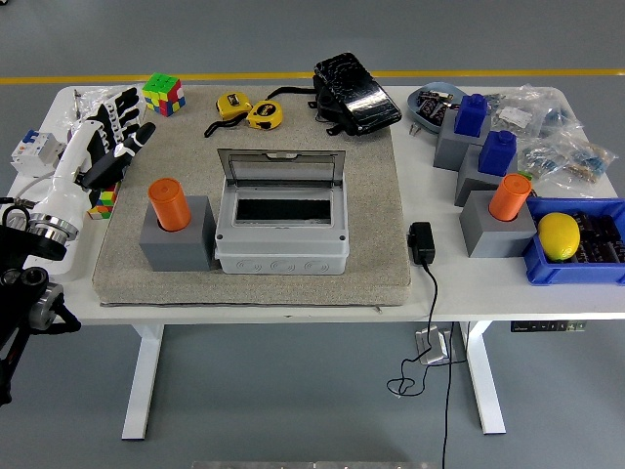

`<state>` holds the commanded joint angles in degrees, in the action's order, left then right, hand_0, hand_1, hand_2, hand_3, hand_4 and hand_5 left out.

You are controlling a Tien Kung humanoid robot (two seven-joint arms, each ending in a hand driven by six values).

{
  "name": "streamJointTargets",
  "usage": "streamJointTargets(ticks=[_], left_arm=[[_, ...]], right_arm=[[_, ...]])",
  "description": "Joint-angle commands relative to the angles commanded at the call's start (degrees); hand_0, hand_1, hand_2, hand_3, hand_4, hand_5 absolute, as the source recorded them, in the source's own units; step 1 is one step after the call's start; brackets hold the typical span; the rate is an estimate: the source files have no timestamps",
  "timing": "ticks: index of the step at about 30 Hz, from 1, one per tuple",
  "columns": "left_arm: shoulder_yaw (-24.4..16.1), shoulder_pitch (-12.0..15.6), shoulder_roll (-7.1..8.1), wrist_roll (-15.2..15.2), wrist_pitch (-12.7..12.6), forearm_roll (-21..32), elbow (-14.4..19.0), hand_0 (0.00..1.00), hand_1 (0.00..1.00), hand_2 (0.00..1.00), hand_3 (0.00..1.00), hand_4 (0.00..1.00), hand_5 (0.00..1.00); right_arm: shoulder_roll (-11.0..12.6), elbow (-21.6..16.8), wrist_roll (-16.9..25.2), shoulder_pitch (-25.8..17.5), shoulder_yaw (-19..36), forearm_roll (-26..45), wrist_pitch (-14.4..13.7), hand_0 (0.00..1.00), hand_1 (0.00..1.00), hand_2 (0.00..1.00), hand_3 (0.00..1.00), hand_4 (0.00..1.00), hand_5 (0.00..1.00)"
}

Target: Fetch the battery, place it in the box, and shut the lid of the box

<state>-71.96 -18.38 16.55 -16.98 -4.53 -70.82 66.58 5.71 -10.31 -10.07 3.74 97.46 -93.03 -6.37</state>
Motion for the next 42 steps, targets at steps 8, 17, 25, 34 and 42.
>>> streamJointTargets(ticks=[8, 17, 25, 34, 42], left_arm=[[0.82, 0.01, -1.81, 0.02, -3.19, -1.28, -2.21, 0.735, 0.84, 0.873, 0.911, 0.998, 0.002], [1.94, 1.59, -3.56, -0.65, -2.82, -0.17, -1.9, 0.73, 0.839, 0.867, 0.896, 0.998, 0.017], [2.25, 2.93, -6.82, -1.37, -2.65, 0.77, -0.08, 0.738, 0.845, 0.858, 0.881, 0.998, 0.259], [3.44, 2.29, -7.39, -1.63, -2.8, 0.83, -2.91, 0.741, 0.845, 0.841, 0.863, 0.998, 0.264], [4.3, 1.24, -5.72, -1.29, -3.27, -0.4, -4.17, 0.748, 0.847, 0.839, 0.844, 0.998, 0.272]], right_arm=[[-0.05, 0.0, -0.04, -0.06, -0.04, 0.03, 0.01, 0.85, 0.846, 0.82, 0.874, 0.998, 0.998], [-0.24, 0.0, -0.1, -0.31, 0.66, -0.18, -0.11, 0.849, 0.846, 0.818, 0.874, 0.998, 0.998], [-0.21, 0.0, -0.06, -0.08, 0.96, -0.43, -0.22, 0.849, 0.845, 0.817, 0.872, 0.998, 0.998], [-0.37, 0.0, -0.09, -0.18, 1.16, -0.63, -0.21, 0.849, 0.844, 0.816, 0.872, 0.998, 0.998], [-0.3, 0.0, -0.1, -0.14, 1.24, -0.45, -0.26, 0.849, 0.843, 0.815, 0.871, 0.998, 0.998]])
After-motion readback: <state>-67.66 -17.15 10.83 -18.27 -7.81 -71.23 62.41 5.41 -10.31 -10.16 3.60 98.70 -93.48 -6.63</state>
